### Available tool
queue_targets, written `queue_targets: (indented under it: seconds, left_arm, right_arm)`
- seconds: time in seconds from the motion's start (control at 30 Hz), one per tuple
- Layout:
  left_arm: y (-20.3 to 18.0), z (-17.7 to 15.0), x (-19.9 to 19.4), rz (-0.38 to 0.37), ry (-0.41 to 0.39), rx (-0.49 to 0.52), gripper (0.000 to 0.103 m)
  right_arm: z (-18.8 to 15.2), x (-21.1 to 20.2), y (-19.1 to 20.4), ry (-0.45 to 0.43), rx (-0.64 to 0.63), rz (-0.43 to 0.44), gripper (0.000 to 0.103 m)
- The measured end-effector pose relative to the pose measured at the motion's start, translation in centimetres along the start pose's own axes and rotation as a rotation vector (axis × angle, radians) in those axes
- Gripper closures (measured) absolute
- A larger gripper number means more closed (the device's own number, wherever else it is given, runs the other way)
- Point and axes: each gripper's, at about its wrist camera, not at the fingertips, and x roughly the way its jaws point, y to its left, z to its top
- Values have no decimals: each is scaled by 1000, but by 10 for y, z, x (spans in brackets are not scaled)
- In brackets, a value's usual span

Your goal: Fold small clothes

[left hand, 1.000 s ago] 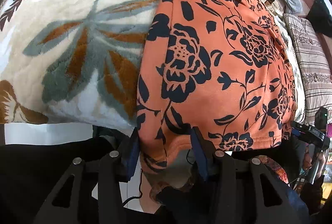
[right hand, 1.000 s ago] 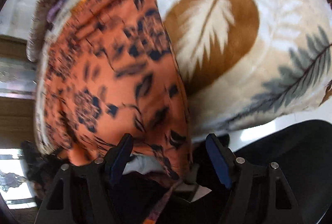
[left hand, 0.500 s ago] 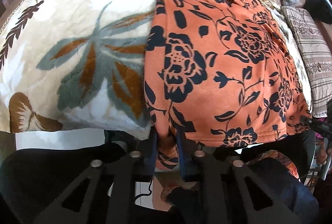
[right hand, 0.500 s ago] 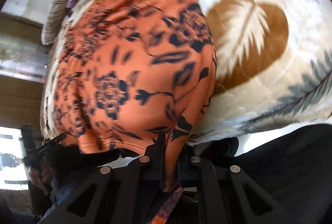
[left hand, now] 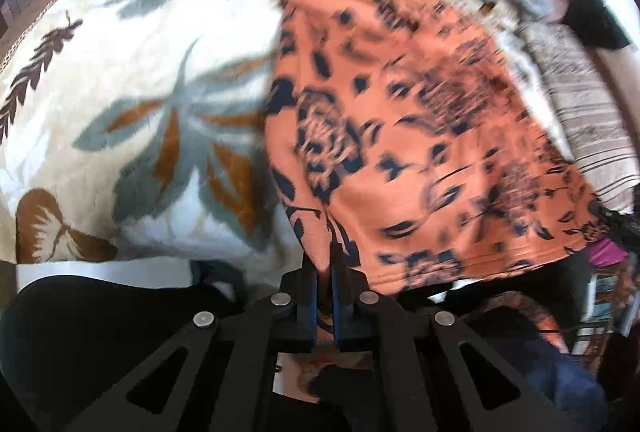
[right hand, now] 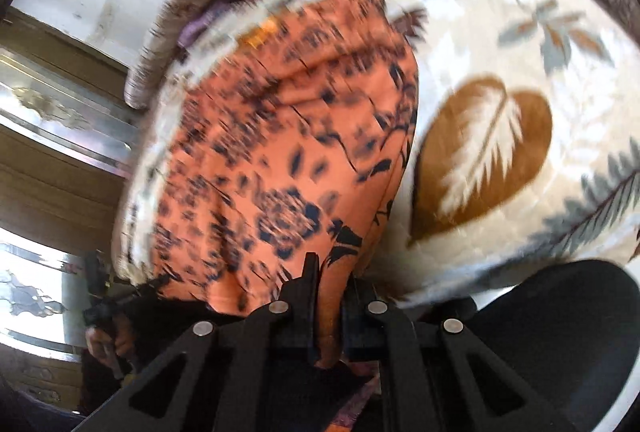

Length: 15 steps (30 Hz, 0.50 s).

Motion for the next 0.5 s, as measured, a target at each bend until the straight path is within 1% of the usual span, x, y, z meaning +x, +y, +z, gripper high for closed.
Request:
queue_targets:
  seconds: [0.13,0.2,0.27,0.37,0.4,0.5]
  left_arm:
    - [-3,10,-41,-95,-93,14,98]
    - [-2,25,-59,-153,-138,6,98]
    - [2,41,-76,-190,-175,-3,98]
    - [2,76,-92,-235,-230,-18,98]
    - [2,93,-97,-244,-248,-24,98]
    - [6,141,-97,-235,-275,-41,98]
  right_arm:
    - [17,-25,16,-86,-15,32,94]
    - [29,-35,21,-118,-10,47,94]
    - [41,-41,23,-146,-7,63,94]
    - [66,-46,20,-196,11,92,94]
    - [78,-46,16,-210,27,106,94]
    - [121,-40,2,-257,96,156,94]
